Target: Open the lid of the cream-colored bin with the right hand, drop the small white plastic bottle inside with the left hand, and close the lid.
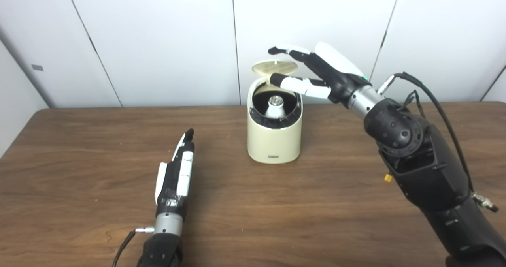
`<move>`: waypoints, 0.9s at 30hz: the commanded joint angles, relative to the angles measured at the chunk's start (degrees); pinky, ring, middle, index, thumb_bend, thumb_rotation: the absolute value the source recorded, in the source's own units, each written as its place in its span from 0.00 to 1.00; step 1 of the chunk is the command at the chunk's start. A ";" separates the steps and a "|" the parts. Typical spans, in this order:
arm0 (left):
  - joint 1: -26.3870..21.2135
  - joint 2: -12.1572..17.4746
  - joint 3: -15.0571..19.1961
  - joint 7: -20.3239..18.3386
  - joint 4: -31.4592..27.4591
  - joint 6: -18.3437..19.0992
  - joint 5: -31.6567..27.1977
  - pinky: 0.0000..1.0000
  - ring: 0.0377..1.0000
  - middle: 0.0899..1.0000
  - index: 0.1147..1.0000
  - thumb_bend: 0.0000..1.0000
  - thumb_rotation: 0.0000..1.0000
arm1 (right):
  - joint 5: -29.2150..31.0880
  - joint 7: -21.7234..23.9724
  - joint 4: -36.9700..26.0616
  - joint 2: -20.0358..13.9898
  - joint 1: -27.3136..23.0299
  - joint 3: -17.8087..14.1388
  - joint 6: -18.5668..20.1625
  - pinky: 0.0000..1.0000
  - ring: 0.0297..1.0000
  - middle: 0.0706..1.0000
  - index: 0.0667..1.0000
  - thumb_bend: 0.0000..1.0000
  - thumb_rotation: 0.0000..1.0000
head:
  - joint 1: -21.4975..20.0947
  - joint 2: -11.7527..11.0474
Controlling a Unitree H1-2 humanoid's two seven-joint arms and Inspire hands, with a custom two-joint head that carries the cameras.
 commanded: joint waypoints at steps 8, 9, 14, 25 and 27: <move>-1.24 -0.06 0.06 -0.02 -2.48 -0.86 -0.53 1.00 0.99 0.98 0.97 0.64 1.00 | -2.80 2.27 -3.01 -1.35 -1.95 0.06 -1.59 0.87 0.95 0.91 0.84 0.61 0.97 | 0.06 0.11; -1.25 -0.03 0.12 -0.03 -2.31 -1.06 -0.65 1.00 0.99 0.98 0.97 0.64 1.00 | -2.99 2.51 -3.27 -1.41 -1.79 0.07 -1.54 0.88 0.95 0.92 0.84 0.60 0.97 | 0.03 0.17; -1.23 0.02 0.17 0.11 -2.09 -1.48 -0.61 1.00 0.98 0.97 0.96 0.64 1.00 | -3.59 3.35 -3.69 -1.62 -1.04 -0.19 -1.60 0.95 1.00 0.92 0.84 0.61 0.96 | -0.05 0.14; -1.32 -0.03 0.03 0.46 -2.13 -1.93 0.10 1.00 0.98 0.96 0.95 0.66 0.99 | -2.87 4.26 -3.87 -2.21 0.63 -1.16 -0.98 0.97 1.00 0.95 0.85 0.62 0.96 | 0.12 0.34; -1.32 -0.01 0.04 0.41 -2.24 -1.76 0.05 1.00 0.98 0.97 0.96 0.67 0.99 | -2.91 4.62 -4.12 -2.47 0.93 -1.18 -0.94 0.98 1.00 0.95 0.85 0.63 0.96 | 0.05 0.53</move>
